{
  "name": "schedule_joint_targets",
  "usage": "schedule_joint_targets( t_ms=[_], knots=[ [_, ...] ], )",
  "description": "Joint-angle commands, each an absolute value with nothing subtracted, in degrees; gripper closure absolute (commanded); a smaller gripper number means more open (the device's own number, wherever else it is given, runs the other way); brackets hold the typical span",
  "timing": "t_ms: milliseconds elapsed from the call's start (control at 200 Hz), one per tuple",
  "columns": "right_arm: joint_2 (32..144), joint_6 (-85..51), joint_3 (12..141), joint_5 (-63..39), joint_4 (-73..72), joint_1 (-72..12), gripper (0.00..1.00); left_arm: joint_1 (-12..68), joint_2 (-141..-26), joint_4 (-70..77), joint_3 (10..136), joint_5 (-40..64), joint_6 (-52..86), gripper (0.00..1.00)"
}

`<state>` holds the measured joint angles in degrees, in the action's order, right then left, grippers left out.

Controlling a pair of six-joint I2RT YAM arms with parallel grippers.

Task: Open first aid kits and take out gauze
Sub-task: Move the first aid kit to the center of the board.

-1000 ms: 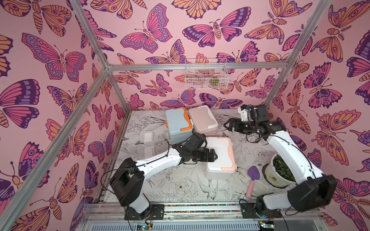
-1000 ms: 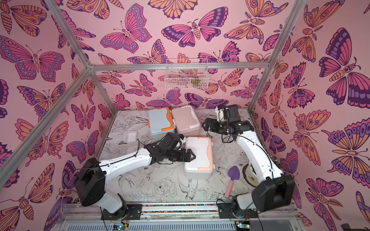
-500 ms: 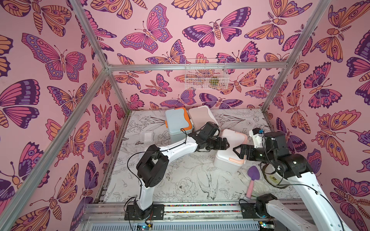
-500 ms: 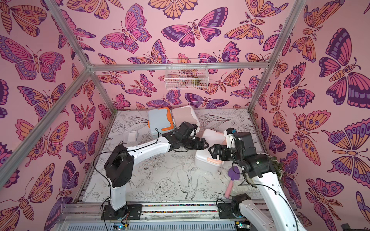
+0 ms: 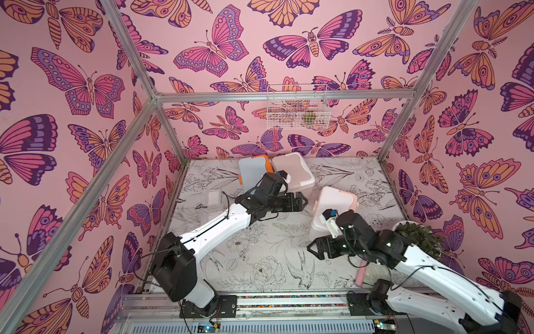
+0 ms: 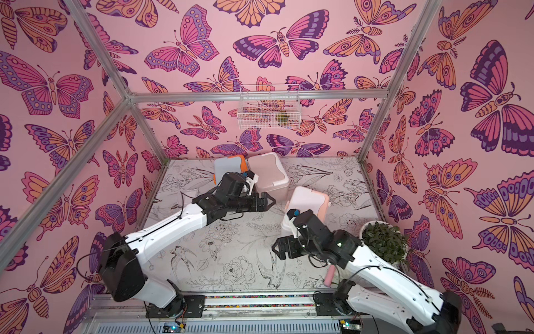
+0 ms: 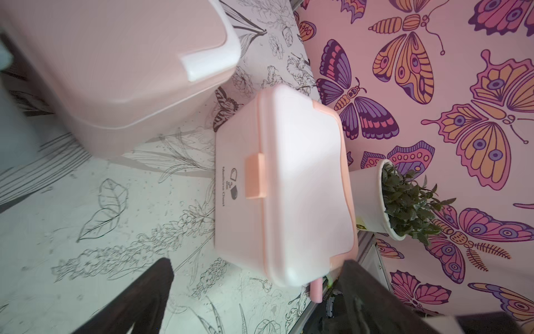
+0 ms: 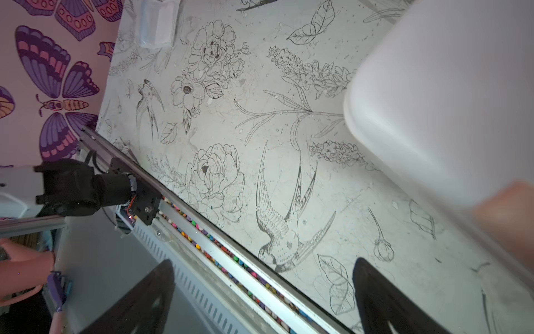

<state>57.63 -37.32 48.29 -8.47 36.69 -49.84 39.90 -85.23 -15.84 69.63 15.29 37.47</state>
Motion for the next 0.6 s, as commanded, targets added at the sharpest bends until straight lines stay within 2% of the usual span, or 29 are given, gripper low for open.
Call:
schedule_joint_targets(
  t_ms=[0,85,230,446,596],
  knots=[
    [64.8,-43.0,49.3,-3.0,24.1,-51.4,0.04,38.1,-81.8,-18.0,66.1,11.6,35.7,0.07],
    [70.3,-44.5,50.8,-0.1,19.9,-51.3,0.04,36.7,-79.3,-18.0,63.8,10.5,35.7,0.07],
    [74.1,-46.3,53.6,9.2,24.2,-47.9,0.04,34.9,-75.9,-18.3,60.6,10.1,35.8,0.06],
    [69.0,-44.3,48.2,8.1,22.2,-34.1,0.04,33.6,-75.0,-17.5,58.5,11.0,35.6,0.06],
    [71.1,-40.9,49.3,3.6,21.9,-22.3,0.05,33.2,-76.1,-16.2,58.7,11.9,35.7,0.06]
  ],
)
